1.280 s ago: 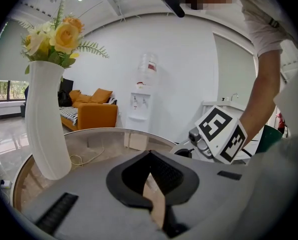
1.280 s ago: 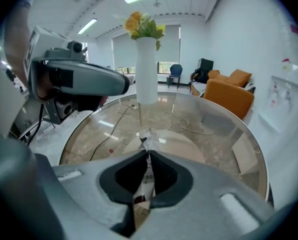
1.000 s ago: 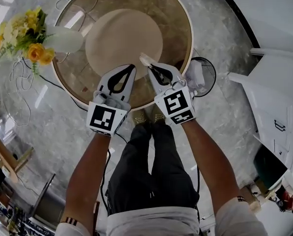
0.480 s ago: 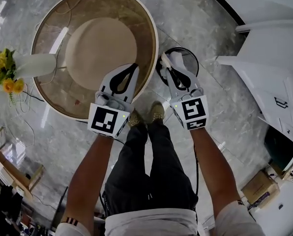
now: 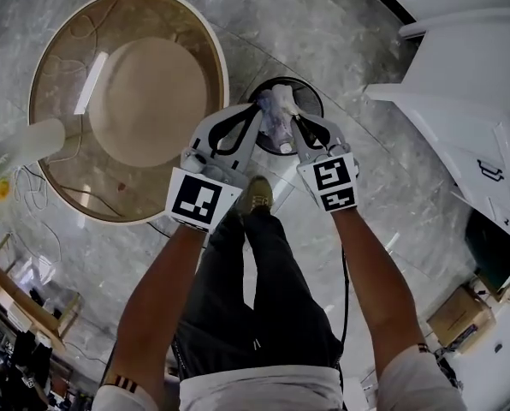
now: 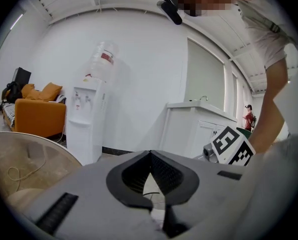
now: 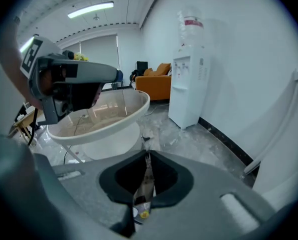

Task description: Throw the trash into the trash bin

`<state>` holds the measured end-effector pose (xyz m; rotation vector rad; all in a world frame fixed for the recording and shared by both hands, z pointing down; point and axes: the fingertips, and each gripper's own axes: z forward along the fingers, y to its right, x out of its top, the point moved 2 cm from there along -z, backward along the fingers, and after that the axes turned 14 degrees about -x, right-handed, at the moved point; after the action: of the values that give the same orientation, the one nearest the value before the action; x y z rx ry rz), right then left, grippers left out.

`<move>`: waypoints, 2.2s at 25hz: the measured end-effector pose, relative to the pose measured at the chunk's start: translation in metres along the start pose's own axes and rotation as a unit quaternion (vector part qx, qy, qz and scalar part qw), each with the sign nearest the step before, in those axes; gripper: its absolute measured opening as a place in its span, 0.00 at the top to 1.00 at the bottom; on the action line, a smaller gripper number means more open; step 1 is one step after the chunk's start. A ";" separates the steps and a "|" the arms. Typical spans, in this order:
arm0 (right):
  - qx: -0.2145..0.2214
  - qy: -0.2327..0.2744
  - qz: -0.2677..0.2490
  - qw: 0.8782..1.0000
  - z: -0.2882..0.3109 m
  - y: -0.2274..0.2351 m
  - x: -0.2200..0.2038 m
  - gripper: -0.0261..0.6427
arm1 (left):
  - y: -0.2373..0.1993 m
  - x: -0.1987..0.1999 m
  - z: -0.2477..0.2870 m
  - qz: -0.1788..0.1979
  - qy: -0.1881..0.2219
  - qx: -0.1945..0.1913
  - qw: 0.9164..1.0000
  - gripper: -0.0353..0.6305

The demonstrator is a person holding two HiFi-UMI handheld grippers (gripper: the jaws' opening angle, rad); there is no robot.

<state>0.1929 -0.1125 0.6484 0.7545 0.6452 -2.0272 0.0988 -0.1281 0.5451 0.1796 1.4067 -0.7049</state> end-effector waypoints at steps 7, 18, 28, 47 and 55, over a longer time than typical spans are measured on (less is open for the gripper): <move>0.027 -0.049 -0.031 0.998 0.040 0.019 -0.051 0.94 | -0.006 -0.028 0.048 0.008 -0.025 -0.010 1.000 0.95; 0.064 -0.113 -0.038 0.991 0.087 0.020 -0.101 0.79 | -0.022 -0.040 0.064 -0.011 -0.050 -0.006 0.999 0.95; 0.089 -0.119 -0.021 0.989 0.097 0.008 -0.112 0.63 | -0.026 -0.044 0.057 -0.020 -0.044 -0.007 0.999 0.95; 0.035 0.105 0.023 0.994 -0.041 0.022 0.083 0.95 | 0.008 0.047 -0.015 -0.005 -0.002 0.013 1.000 0.95; 0.027 0.191 0.029 0.981 -0.136 0.006 0.182 0.96 | 0.040 0.136 -0.076 0.029 0.031 0.028 0.999 0.95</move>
<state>0.1527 -0.1216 0.4252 1.1985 0.7747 -1.8659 0.0571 -0.1048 0.3914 0.2868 1.4361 -0.6963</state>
